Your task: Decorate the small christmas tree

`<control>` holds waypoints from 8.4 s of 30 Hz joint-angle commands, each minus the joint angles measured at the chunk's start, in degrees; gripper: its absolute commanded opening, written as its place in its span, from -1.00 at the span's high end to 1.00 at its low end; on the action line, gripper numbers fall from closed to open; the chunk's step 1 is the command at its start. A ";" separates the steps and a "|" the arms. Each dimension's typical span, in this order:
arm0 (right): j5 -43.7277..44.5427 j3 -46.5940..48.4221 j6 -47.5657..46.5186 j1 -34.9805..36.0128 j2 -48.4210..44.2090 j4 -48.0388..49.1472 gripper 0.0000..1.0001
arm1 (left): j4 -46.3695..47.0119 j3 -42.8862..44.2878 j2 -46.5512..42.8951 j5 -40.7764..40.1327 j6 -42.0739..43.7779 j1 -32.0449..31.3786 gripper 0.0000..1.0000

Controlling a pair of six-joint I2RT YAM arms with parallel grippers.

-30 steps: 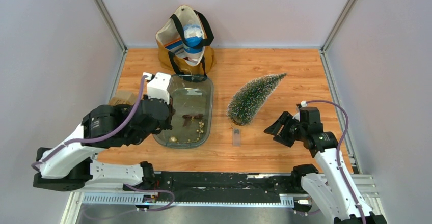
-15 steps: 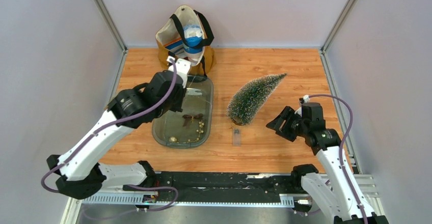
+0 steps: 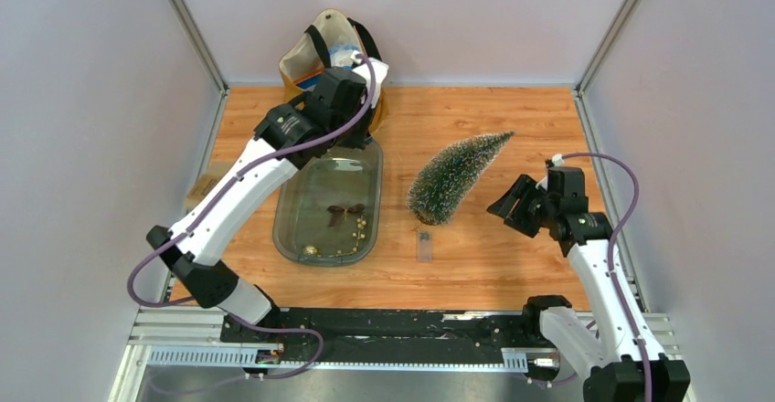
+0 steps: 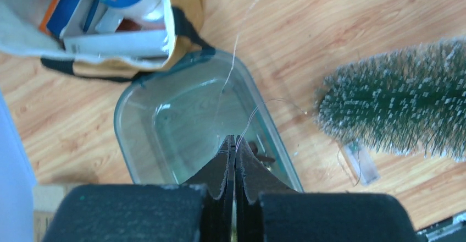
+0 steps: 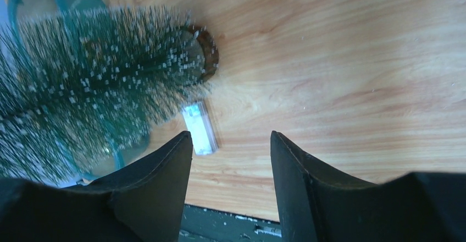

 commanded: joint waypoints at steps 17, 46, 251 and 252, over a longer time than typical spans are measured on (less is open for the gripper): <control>-19.10 12.06 -0.38 -13.02 18.53 21.61 -0.21 | 13.78 12.99 19.27 11.15 9.64 1.63 1.00; -15.61 20.51 18.70 -6.25 43.24 53.88 -0.61 | 20.29 26.00 34.83 28.11 2.35 1.72 1.00; 9.18 14.54 -7.93 63.36 -0.26 -8.79 1.00 | 25.21 -37.11 -16.07 36.91 -8.64 -26.23 -0.51; 9.26 14.62 -7.84 63.53 -0.08 -8.61 1.00 | 25.03 -37.02 -15.97 37.08 -8.29 -26.23 -0.47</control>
